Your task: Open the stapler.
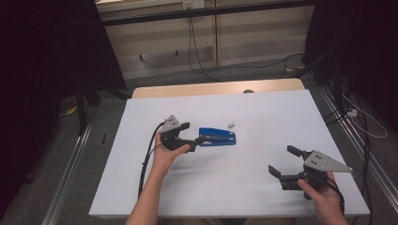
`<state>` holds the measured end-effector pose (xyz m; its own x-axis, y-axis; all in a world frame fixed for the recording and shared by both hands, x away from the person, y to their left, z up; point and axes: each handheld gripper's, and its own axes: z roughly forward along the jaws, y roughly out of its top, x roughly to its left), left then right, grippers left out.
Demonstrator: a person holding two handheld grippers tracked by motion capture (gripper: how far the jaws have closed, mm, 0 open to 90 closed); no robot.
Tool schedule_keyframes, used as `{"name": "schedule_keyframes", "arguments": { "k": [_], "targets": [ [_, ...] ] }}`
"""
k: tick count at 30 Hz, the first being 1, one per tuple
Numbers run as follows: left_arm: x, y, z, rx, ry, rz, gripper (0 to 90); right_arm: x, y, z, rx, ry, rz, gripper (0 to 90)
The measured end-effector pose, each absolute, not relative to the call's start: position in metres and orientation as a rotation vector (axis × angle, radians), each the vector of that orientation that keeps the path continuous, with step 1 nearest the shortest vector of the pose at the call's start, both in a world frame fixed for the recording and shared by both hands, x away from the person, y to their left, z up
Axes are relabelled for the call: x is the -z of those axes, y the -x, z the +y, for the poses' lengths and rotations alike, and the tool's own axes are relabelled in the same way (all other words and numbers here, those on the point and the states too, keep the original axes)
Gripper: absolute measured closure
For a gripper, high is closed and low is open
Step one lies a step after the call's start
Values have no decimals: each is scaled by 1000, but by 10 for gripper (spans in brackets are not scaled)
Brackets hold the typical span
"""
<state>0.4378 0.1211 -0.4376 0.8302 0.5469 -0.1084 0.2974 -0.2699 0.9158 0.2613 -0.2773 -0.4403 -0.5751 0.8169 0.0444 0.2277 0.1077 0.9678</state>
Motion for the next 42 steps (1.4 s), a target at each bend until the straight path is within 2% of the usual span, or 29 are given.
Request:
{"name": "schedule_keyframes", "arguments": {
  "k": [7, 11, 18, 27, 34, 42],
  "targets": [
    [444, -451, 113, -256, -1928, 629, 172, 441, -261, -278, -1486, -1015, 1875, 23],
    [447, -456, 109, -259, -1967, 606, 257, 441, -261, -280, -1482, -1021, 1879, 23],
    [452, -461, 100, -242, -2021, 575, 333, 441, -261, -278, -1474, -1006, 1890, 23],
    [456, -465, 98, -230, -2054, 567, 390, 441, -261, -278, -1474, -1008, 1893, 25],
    [460, -465, 95, -180, -2065, 553, 483, 440, -260, -275, -1467, -994, 1903, 25],
    [456, -466, 98, -161, -2055, 548, 502, 441, -261, -276, -1462, -993, 1907, 26]
  ]
}}
